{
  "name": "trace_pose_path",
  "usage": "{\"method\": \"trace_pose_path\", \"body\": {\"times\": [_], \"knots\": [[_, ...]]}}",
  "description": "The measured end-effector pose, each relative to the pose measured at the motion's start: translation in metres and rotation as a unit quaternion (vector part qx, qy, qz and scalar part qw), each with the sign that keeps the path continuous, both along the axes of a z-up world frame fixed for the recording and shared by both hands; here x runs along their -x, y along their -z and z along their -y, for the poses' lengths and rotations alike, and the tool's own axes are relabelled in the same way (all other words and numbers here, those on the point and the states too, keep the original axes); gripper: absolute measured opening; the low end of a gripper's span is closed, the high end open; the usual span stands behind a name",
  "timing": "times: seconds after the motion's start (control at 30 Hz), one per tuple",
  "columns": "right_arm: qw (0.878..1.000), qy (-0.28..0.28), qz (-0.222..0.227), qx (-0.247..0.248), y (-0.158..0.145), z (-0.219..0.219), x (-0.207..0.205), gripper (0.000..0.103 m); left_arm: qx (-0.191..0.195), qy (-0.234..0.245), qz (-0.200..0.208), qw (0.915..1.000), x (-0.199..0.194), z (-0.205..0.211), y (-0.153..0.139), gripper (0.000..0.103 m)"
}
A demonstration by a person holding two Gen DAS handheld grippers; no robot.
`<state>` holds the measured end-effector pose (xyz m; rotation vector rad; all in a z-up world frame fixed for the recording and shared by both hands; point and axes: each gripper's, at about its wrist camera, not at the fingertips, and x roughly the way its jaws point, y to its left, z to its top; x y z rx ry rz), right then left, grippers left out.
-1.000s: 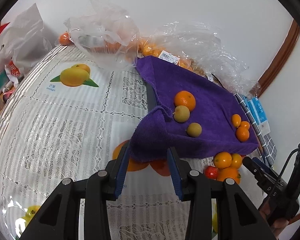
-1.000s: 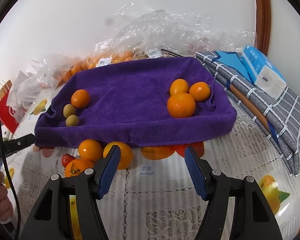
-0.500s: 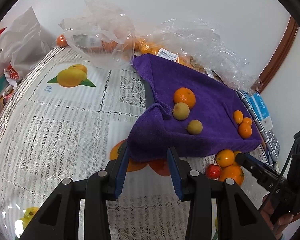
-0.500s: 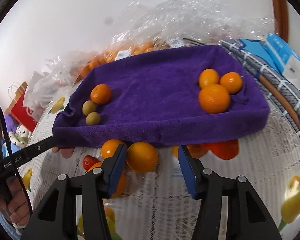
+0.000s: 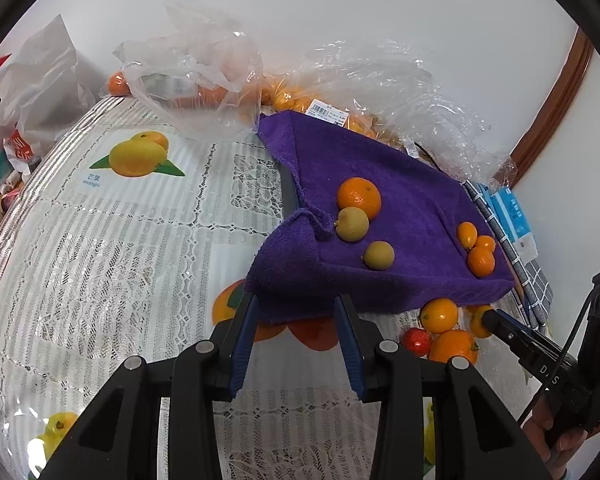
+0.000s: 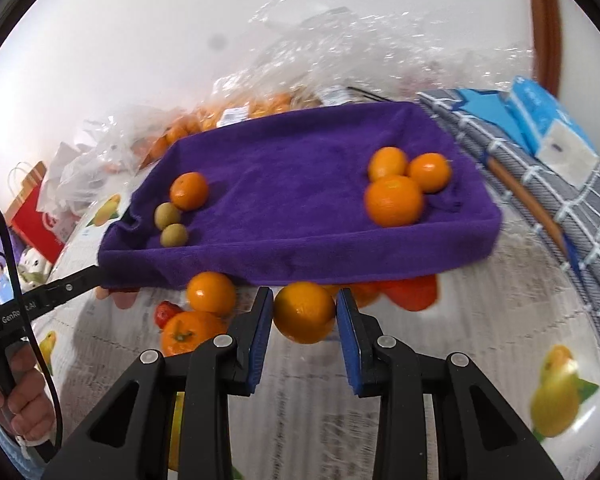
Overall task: Organize fruits
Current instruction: 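Grasp an orange lying beside the towel with the right tool, then grasp the small red fruit with the left tool while the right tool holds its orange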
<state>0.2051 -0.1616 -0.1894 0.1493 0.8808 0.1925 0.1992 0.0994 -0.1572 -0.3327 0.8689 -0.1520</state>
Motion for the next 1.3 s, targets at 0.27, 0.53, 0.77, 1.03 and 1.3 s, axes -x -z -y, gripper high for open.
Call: {"method": "trace_pose_path", "body": {"times": [0.27,0.53,0.77,1.03,1.3], "knots": [[1.0,0.003,-0.004,0.014,0.007,0.002,0.0,0.033,-0.004,0.004,-0.001,1.0,0.0,0.002,0.001,0.037],[0.999,-0.005,-0.013,0.039,0.018,-0.01,-0.008,0.034,-0.016,0.007,0.004,0.9998,-0.001,0.005,0.002,0.037],[0.999,0.002,0.019,0.048,0.008,0.001,0.003,0.034,-0.025,0.02,0.012,0.9994,-0.002,0.01,0.003,0.037],[0.998,0.011,0.034,0.049,0.004,0.023,0.021,0.034,-0.044,0.036,0.021,0.9982,-0.004,0.022,0.006,0.037],[0.998,0.007,0.038,0.039,0.005,0.026,0.025,0.034,-0.052,0.05,0.02,0.9972,-0.002,0.031,0.009,0.037]]}}
